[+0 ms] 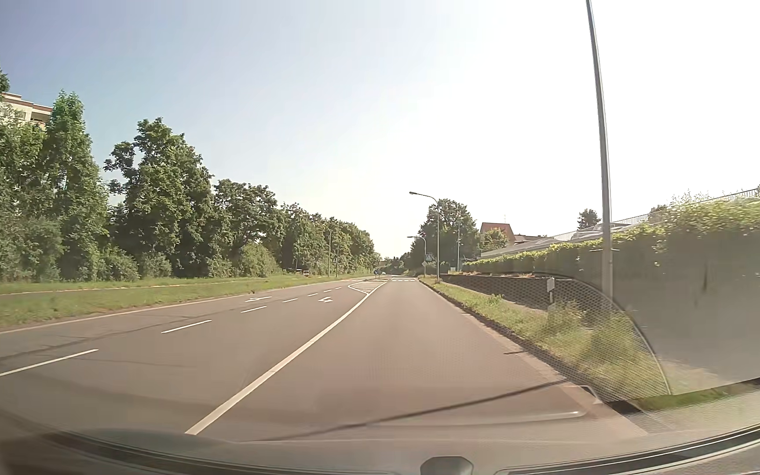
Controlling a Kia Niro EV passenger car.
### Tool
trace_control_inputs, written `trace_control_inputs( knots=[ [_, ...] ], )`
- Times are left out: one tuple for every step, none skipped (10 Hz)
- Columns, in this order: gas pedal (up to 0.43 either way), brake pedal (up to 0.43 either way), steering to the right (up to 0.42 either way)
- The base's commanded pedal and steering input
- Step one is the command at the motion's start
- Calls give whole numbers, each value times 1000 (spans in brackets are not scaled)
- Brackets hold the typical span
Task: Follow the waypoints while adhering to traffic rules and regulations
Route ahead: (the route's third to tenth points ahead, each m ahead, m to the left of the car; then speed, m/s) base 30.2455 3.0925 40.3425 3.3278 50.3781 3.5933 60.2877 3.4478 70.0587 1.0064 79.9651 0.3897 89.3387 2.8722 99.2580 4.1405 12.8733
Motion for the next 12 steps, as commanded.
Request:
trace_control_inputs(
  knots=[
    [0,30,-3],
    [0,30,-1],
    [0,30,1],
    [0,30,1],
    [0,30,1],
    [8,30,0],
    [20,30,0],
    [20,30,0],
    [28,30,0],
    [28,30,0],
    [28,30,0],
    [28,30,0]
  ],
)
